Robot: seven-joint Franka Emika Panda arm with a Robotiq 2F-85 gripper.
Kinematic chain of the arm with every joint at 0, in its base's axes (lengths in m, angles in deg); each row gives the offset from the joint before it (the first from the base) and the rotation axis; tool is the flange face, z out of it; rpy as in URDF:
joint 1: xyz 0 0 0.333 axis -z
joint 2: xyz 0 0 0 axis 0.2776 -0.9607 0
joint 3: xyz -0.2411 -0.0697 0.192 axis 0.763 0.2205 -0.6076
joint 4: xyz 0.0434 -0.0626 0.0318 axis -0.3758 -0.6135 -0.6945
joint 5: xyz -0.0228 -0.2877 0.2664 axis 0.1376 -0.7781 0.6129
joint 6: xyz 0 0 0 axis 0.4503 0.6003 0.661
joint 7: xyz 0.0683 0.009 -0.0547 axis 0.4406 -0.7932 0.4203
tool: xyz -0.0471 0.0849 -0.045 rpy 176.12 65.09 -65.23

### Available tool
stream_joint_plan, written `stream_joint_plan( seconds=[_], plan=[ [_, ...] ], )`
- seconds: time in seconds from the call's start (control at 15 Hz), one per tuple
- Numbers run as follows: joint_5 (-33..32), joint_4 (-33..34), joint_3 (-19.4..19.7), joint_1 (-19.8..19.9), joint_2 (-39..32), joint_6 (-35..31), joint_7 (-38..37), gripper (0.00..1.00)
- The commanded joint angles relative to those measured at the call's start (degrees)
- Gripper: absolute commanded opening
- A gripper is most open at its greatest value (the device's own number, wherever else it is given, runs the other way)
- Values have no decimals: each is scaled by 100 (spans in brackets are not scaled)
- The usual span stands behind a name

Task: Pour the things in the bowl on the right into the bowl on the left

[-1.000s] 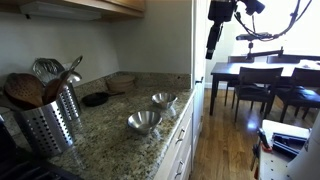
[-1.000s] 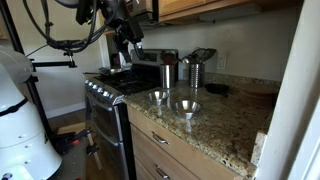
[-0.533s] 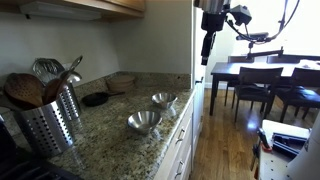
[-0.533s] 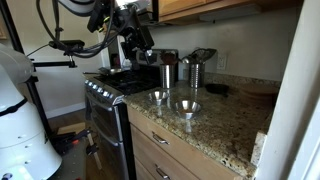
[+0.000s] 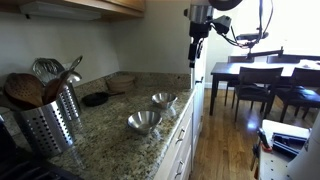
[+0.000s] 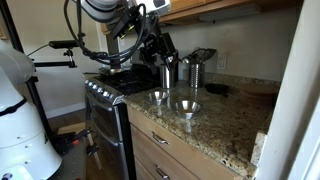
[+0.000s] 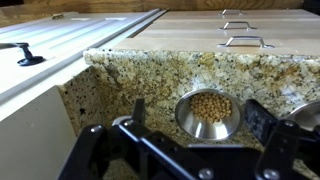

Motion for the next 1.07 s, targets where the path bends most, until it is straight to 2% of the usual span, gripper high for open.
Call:
stream_joint_plan(
  seconds=[0.0, 0.6, 1.0],
  plan=[
    [150, 401, 109, 12, -749, -326, -97, 100],
    [570, 1354, 152, -23, -2405, -745, -89, 100],
    [379, 2010, 138, -8, -3416, -929, -247, 100]
  ],
)
